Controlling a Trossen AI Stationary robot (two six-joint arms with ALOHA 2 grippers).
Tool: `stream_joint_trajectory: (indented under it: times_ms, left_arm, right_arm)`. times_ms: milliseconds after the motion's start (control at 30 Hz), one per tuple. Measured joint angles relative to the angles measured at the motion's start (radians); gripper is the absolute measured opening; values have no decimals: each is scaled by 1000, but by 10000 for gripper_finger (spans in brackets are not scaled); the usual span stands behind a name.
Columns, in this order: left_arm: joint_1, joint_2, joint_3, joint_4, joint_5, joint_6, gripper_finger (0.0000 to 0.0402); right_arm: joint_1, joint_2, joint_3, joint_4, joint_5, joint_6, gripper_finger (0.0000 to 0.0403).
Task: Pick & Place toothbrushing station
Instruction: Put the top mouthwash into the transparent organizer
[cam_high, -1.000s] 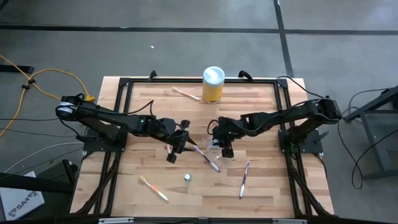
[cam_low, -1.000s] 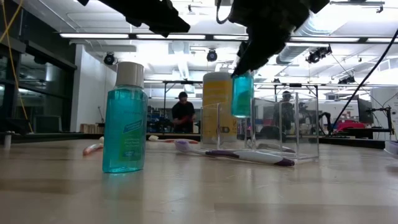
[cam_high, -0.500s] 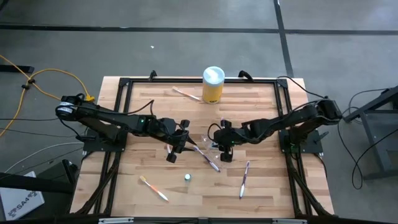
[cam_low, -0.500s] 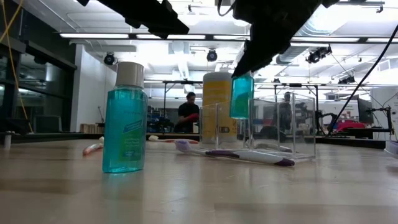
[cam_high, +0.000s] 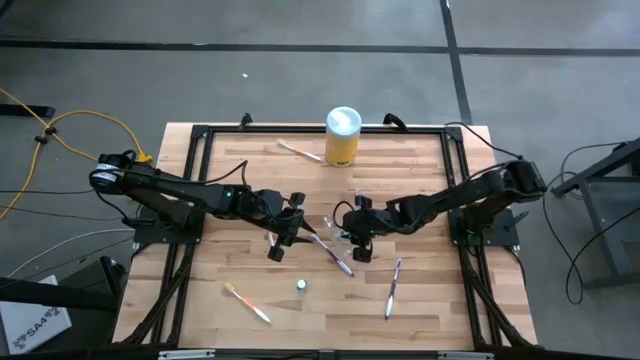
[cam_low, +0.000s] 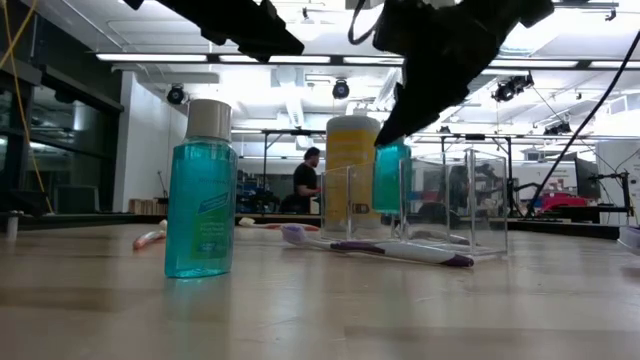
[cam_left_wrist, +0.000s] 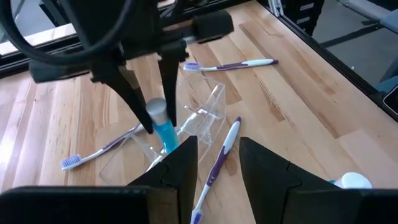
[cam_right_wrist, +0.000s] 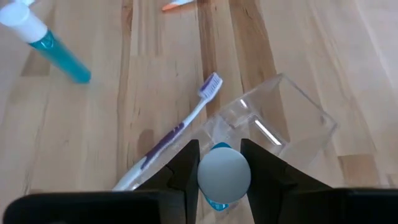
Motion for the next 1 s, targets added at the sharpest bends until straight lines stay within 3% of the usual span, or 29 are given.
stream_joint_trajectory:
  times_ms: [900,1000]
  left_arm:
    - [0,0,0,0,2,-10,112]
    - [0,0,0,0,2,-11,112]
  right_arm:
    - [0,59,1,-4,-8,47,89]
    - [0,59,1,-4,-10,51,106]
